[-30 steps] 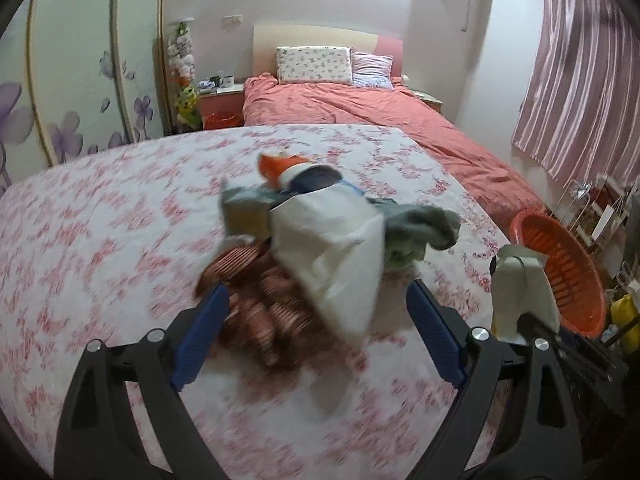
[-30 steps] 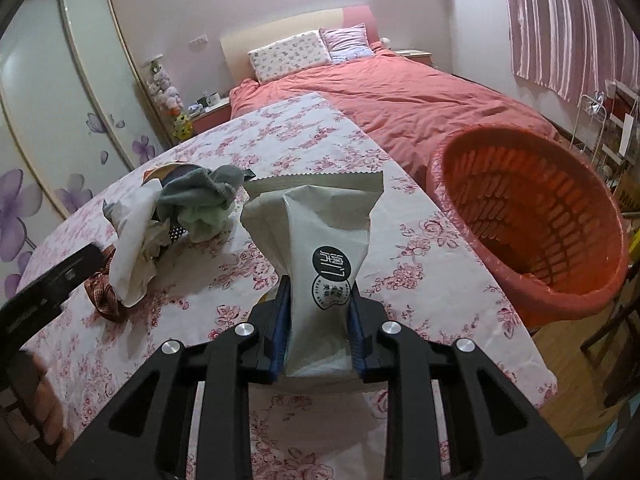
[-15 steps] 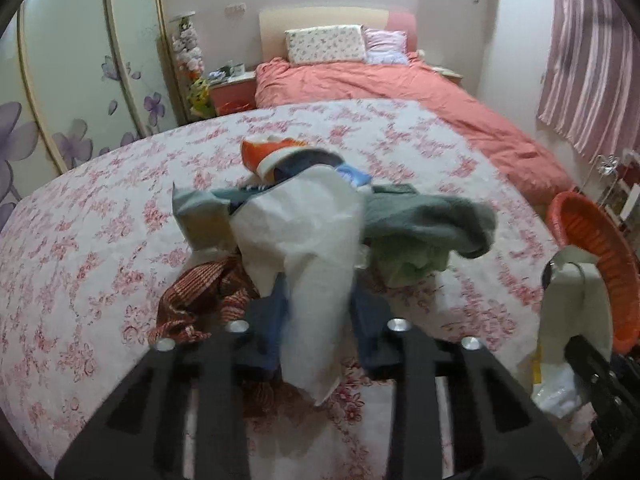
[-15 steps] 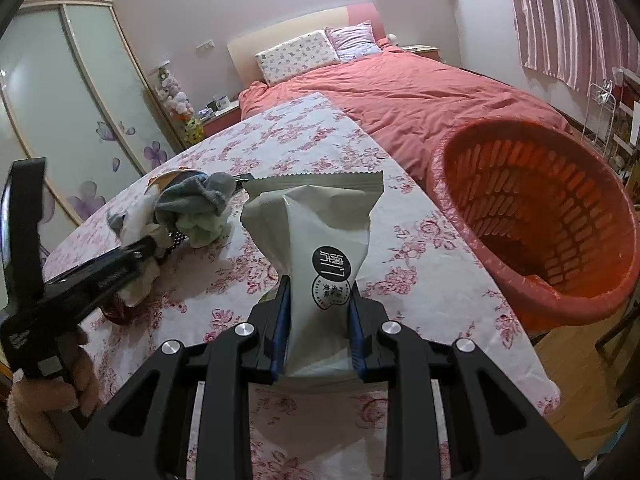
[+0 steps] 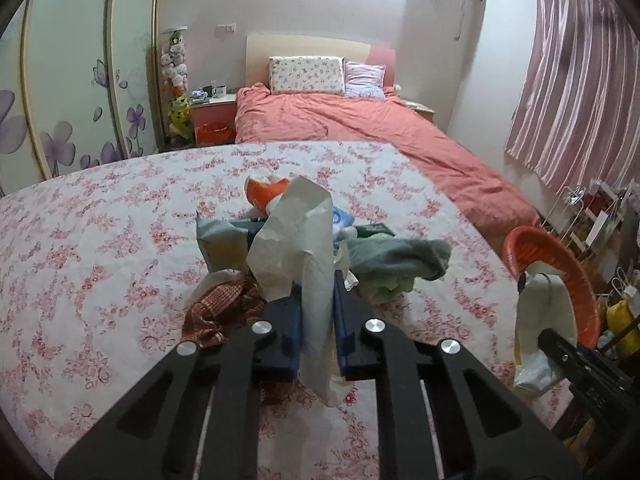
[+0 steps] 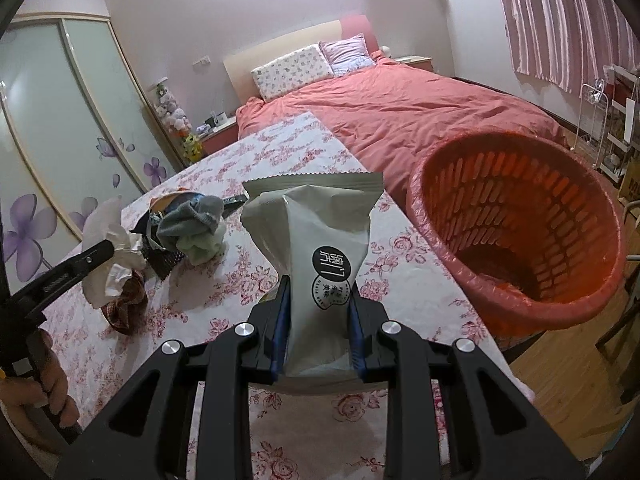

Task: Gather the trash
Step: 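Carry the bag and tissue over the orange basket and release both, then grasp the brown plaid scarf with the left gripper, then grasp the grey-green sock with the right gripper and carry both toward the basket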

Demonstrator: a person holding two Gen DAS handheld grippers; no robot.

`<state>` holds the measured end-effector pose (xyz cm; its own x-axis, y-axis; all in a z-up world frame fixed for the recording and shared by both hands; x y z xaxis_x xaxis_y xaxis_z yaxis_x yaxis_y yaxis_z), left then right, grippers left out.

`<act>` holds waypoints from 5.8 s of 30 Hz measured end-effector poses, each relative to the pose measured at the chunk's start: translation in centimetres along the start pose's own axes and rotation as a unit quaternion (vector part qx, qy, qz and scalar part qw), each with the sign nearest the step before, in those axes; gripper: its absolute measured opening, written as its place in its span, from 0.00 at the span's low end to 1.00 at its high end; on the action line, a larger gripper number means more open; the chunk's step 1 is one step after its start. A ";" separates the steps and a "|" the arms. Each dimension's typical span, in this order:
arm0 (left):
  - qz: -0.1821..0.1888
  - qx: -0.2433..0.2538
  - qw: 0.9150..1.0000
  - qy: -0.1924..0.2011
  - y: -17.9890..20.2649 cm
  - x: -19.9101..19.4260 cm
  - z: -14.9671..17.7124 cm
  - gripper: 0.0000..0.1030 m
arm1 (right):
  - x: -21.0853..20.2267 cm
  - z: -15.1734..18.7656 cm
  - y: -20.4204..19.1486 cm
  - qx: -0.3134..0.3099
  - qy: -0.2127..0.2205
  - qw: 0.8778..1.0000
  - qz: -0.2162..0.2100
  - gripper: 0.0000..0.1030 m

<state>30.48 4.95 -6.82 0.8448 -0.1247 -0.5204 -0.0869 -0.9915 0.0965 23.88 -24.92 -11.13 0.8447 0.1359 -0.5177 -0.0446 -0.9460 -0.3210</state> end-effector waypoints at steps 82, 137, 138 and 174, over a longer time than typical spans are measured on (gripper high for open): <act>0.048 0.093 0.994 -0.016 12.7 2.0 0.9 0.85 | -3.9 -8.0 10.6 0.000 0.102 0.988 0.115 0.67; -0.027 -0.067 0.997 -0.023 -10.1 -1.3 1.6 0.16 | 8.8 -1.9 -13.5 -0.154 -0.010 0.988 -0.020 0.65; -0.027 -0.067 0.997 -0.023 -10.1 -1.2 1.7 0.16 | 9.1 -1.6 -13.5 -0.157 -0.019 0.987 -0.021 0.54; 0.059 -0.009 0.998 0.014 1.2 -4.6 -1.0 0.17 | -3.3 -6.7 -4.3 -0.118 0.150 0.980 0.059 0.12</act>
<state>27.03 4.38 -3.53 0.8440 -0.2384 -0.4804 -0.1764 -0.9693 0.1712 24.87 -23.28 -2.68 0.9614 -0.0385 -0.2725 -0.0573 -0.9964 -0.0616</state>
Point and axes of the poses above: each gripper's, at about its wrist camera, not at the fingertips, and x roughly the way its jaws point, y to its right, z to its underside, the point moved 10 cm from there along x, roughly the way its jaws point, and after that the axes turned 9 degrees about y, right-handed, at the moved point
